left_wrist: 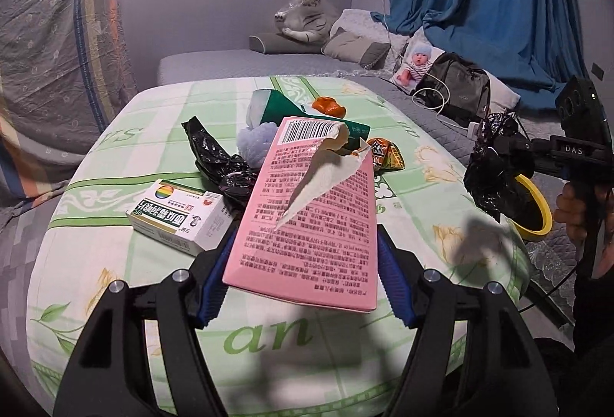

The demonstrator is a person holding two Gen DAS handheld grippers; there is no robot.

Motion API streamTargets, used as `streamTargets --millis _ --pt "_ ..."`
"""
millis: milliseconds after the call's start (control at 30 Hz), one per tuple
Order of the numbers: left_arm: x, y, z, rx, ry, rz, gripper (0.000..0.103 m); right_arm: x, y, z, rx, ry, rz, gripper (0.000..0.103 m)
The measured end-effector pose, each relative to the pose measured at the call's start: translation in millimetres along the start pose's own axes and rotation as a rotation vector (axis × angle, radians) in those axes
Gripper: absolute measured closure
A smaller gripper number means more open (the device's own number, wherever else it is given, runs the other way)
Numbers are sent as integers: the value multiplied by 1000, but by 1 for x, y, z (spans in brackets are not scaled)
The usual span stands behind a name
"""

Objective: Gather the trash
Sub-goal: 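Carry the pink carton with the left gripper while the right carries the black bag to the bin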

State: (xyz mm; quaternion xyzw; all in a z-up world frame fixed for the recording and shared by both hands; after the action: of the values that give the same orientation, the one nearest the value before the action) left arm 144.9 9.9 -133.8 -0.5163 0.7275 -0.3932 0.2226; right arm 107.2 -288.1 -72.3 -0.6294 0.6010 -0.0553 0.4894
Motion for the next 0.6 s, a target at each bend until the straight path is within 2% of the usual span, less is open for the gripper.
streamTargets --millis 167,300,600 --pt "13 -10 11 7 38 5 38 9 0 -7 19 27 17 77" --pt "38 -26 23 17 82 49 38 20 -4 -24 61 59 44 77" --pt "121 -73 49 57 213 189 38 70 -18 -84 205 250 124 77"
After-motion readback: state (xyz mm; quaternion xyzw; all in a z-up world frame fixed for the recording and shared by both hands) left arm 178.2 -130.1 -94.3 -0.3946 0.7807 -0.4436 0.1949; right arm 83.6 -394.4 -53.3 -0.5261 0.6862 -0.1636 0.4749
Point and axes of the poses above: each gripper's, at about its wrist camera, not at the fingertips, and z roughly the way its jaws point, x to its right, y to its underside, the point moved 6 cm from there along z, roughly the way its jaws point, and after that the axes turned 2 degrees about -y, right-handed, at the moved point
